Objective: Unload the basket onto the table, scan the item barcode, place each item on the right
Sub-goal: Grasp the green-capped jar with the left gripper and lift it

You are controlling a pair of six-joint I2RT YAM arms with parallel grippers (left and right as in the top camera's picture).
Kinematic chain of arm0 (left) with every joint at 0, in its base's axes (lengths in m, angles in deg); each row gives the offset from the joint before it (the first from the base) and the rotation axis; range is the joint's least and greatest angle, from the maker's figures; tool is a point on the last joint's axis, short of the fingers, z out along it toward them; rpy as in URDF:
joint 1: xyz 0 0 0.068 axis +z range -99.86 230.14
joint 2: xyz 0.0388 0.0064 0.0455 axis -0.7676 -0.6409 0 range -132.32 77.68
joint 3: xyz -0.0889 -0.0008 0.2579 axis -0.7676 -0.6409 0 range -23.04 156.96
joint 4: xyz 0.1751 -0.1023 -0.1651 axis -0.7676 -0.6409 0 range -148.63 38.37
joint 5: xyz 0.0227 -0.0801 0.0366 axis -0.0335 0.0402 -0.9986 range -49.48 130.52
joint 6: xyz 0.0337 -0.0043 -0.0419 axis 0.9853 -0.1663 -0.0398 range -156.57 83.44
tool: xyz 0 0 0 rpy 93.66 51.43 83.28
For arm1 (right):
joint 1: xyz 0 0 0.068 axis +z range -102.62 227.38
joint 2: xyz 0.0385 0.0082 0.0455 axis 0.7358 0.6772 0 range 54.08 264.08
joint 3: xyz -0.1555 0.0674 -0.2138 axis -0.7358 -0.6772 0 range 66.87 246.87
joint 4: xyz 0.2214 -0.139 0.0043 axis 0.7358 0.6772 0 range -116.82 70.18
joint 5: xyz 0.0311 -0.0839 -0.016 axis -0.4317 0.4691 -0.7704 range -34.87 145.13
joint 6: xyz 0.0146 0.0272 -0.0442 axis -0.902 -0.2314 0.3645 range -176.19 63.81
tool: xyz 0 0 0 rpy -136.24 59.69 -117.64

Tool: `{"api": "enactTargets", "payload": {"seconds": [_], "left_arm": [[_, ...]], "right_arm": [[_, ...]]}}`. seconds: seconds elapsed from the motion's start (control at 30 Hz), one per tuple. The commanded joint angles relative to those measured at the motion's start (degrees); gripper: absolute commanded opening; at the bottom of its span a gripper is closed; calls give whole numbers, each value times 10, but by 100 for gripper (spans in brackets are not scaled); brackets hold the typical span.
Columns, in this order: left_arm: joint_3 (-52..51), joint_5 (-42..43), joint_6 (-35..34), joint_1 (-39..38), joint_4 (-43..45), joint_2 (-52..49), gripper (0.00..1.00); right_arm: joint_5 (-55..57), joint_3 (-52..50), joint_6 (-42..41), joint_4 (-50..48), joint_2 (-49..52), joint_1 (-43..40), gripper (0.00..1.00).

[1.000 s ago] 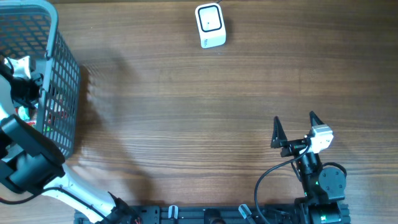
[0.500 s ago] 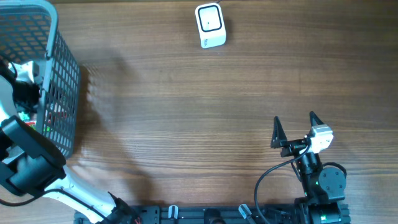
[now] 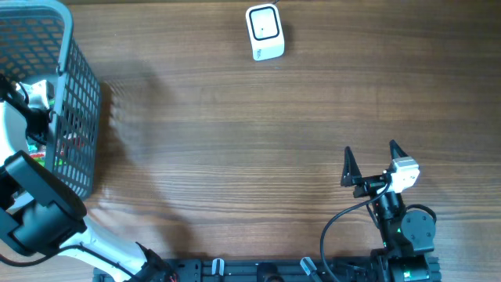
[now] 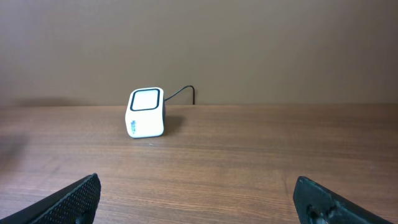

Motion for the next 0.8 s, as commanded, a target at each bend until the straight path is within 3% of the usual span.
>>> {"api": "enactTargets", "payload": {"seconds": [0.0, 0.1, 0.27, 0.5, 0.77], "left_arm": [[-11, -23, -1, -1, -9, -17, 57], [-26, -23, 0, -1, -7, -23, 65], [-68, -24, 0, -1, 31, -26, 67], [-55, -24, 0, -1, 37, -22, 57], [41, -24, -16, -1, 12, 56, 55]], "right_arm": [[-1, -1, -2, -1, -3, -3, 100], [-1, -1, -2, -2, -3, -3, 100], [-1, -1, -2, -1, -3, -3, 100], [-1, -1, -2, -2, -3, -3, 100], [-1, -1, -2, -2, -3, -3, 100]]}}
